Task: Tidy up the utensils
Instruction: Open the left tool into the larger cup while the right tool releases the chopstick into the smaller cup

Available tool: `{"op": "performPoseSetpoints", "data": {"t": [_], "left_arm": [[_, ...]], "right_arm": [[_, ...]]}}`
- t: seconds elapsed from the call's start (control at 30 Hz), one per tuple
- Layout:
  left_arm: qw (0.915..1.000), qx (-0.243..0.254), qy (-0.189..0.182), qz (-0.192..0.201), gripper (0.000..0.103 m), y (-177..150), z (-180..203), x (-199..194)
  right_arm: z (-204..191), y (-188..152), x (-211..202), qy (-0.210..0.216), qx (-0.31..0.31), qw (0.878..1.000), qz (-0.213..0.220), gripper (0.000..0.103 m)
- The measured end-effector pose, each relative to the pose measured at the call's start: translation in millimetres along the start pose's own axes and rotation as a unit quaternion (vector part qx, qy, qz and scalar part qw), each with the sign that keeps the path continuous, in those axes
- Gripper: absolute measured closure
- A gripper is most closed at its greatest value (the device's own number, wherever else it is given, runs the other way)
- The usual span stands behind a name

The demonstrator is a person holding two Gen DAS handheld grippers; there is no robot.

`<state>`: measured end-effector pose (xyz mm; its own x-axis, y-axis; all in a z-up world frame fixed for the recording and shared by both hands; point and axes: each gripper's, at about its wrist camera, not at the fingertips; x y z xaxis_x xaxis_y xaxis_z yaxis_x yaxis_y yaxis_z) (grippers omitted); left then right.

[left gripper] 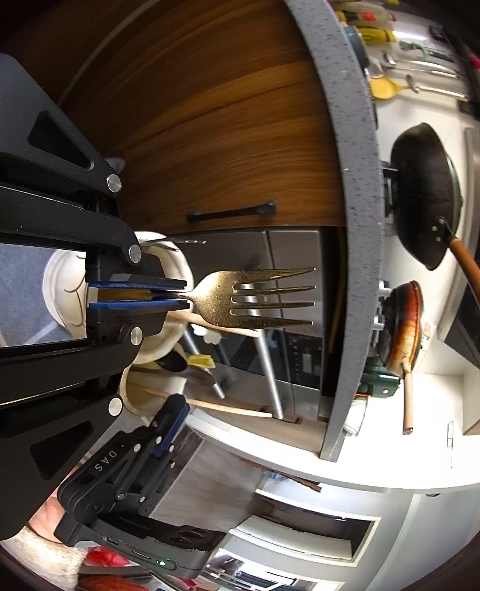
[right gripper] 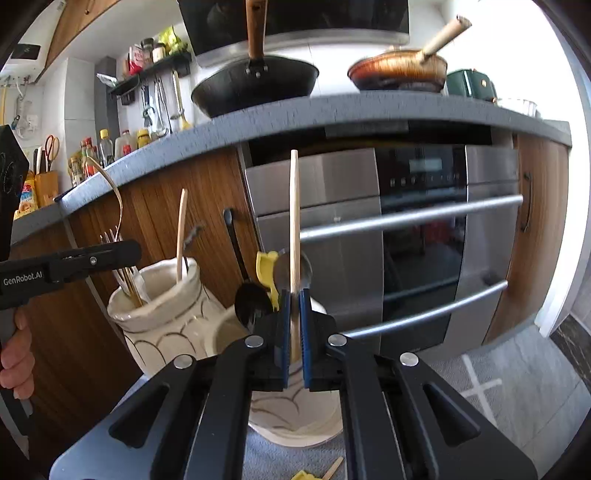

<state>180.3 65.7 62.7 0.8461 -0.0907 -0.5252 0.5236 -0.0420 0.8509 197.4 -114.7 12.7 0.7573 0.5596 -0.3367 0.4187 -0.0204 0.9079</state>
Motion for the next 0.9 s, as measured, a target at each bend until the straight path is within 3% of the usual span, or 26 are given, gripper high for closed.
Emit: {"op": "performPoseSetpoints", "data": {"t": [0.37, 0.43, 0.5, 0.57, 0.7, 0.8, 0.9], "left_arm": [[1.0, 0.004, 0.008, -0.001, 0.097, -2.5, 4.5, 4.5], [0.9999, 0.008, 0.011, 0.001, 0.097, -1.1, 6.2, 3.7], [0.9999, 0.009, 0.013, 0.001, 0.097, -0.7, 6.8, 2.7], [0.9999, 0.009, 0.014, 0.002, 0.097, 0.4, 7.3, 2.2], [0.9998, 0.005, 0.017, 0.007, 0.081, -1.0, 6.3, -4.4], [0.9998, -0.002, 0.017, 0.009, 0.076, -1.4, 6.0, -14.2], [0.9997, -0.007, 0.019, 0.017, 0.06, -3.1, 7.6, -30.0]], "right_arm": [[1.9, -0.6, -0.4, 0.003, 0.005, 1.0, -0.013, 0.097], [2.1, 0.0, -1.9, 0.003, 0.006, 1.0, -0.012, 0.093], [3.0, 0.5, -3.8, 0.007, 0.011, 1.0, -0.011, 0.078], [2.2, 0.7, -5.7, 0.008, 0.01, 1.0, -0.01, 0.078], [-1.6, 1.9, -11.4, 0.006, 0.008, 1.0, -0.015, 0.074], [-4.5, 4.5, -19.6, 0.005, 0.013, 1.0, -0.022, 0.066], [-8.3, 9.4, -34.6, 0.001, 0.022, 0.999, -0.029, 0.06]]}}
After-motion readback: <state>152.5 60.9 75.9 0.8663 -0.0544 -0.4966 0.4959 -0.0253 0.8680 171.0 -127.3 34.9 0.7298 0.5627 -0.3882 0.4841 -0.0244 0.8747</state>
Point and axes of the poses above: each gripper's, at about its wrist camera, not at the fingertips, and x roughly the way its jaws point, z to its right, y to its top, and after that the axes turned 9 degrees about y, right-handed
